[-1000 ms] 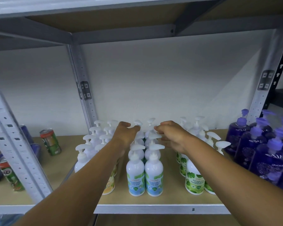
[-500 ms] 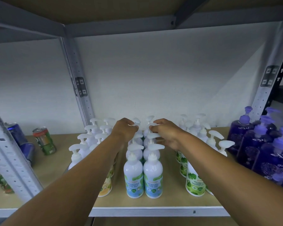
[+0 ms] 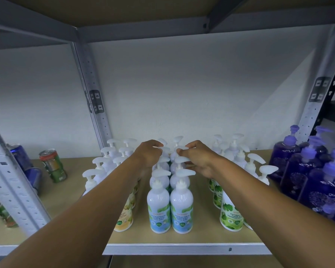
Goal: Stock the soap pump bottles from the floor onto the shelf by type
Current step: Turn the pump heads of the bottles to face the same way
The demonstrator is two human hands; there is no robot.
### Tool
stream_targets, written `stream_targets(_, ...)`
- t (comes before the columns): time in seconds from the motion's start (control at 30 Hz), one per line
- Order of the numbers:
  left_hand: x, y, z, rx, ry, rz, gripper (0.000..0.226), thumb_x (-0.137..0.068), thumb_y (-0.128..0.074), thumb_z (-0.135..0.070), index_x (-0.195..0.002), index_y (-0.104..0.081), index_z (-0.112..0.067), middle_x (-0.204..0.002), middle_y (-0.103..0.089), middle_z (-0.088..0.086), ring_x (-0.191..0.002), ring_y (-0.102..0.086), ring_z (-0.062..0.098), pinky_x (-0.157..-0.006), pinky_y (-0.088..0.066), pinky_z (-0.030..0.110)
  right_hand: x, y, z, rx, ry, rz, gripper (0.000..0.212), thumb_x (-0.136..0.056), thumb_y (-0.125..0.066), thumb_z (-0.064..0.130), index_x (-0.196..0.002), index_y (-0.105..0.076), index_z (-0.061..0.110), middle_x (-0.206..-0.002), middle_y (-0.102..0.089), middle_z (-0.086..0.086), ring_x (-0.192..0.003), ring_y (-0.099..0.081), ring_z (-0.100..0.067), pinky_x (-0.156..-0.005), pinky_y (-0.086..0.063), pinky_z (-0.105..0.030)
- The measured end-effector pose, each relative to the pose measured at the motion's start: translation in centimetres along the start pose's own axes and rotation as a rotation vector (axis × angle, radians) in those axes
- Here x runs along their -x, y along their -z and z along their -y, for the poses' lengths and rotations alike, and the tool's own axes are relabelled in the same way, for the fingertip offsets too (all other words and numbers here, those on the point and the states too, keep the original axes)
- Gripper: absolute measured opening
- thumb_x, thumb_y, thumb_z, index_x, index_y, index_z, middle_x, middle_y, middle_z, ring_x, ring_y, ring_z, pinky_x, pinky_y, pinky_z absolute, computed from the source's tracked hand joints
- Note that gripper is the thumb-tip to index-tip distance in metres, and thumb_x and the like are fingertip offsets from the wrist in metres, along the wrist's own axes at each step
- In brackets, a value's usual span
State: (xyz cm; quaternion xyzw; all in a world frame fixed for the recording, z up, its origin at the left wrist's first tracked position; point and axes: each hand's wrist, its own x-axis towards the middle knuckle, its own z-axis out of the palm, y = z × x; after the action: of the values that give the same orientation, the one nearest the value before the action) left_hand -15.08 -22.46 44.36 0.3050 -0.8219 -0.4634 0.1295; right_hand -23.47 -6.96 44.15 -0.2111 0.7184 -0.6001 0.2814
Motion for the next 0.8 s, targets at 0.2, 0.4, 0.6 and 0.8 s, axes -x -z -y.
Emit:
stream_targets(0.2,0.0,0.1,0.1,0.012,0.015,0.01,0.034,-0.1,-0.048,-0.011,-0.131,-0.06,-0.021,-0.116,-0.061,0.009,-0.093,-0.059,0.025,-0.094,-0.054,0.04,-0.2,0.0,0.0,0.011,0.006,0.01,0.017,-0.099,-0.062,0.018,-0.085,-0.052,0.014,-0.085,-0.061,-0.002,-0.072,-0.059,-0.016,-0.07,-0.052,-0.031)
stream_targets(0.4,-0.6,0.3,-0.1,0.183,0.054,-0.033,0.041,-0.096,-0.06,-0.022,-0.136,-0.051,-0.02,-0.113,-0.065,0.015,-0.101,-0.066,0.034,-0.096,-0.054,0.049,-1.6,0.5,0.4,0.044,-0.034,0.044,0.027,-0.097,-0.063,0.031,-0.104,-0.066,0.005,-0.093,-0.066,-0.009,-0.078,-0.063,-0.023,-0.076,-0.055,-0.038)
stream_targets(0.6,-2.4,1.0,-1.1,0.212,0.067,-0.075,0.045,-0.096,-0.059,-0.01,-0.14,-0.052,-0.019,-0.108,-0.061,0.011,-0.09,-0.058,0.027,-0.101,-0.053,0.049,-3.7,0.8,1.3,0.119,-0.031,-0.044,0.018,-0.094,-0.06,0.028,-0.103,-0.061,0.012,-0.107,-0.061,-0.012,-0.094,-0.06,-0.028,-0.084,-0.052,-0.041)
stream_targets(0.8,-4.0,1.0,-2.5,0.001,0.022,0.017,0.049,-0.102,-0.048,-0.003,-0.15,-0.043,-0.013,-0.153,-0.043,0.009,-0.13,-0.051,0.029,-0.106,-0.045,0.038,-5.3,0.6,2.0,0.139,-0.054,-0.017,0.027,-0.098,-0.052,0.012,-0.124,-0.052,0.018,-0.128,-0.053,-0.008,-0.121,-0.057,-0.031,-0.103,-0.051,-0.045)
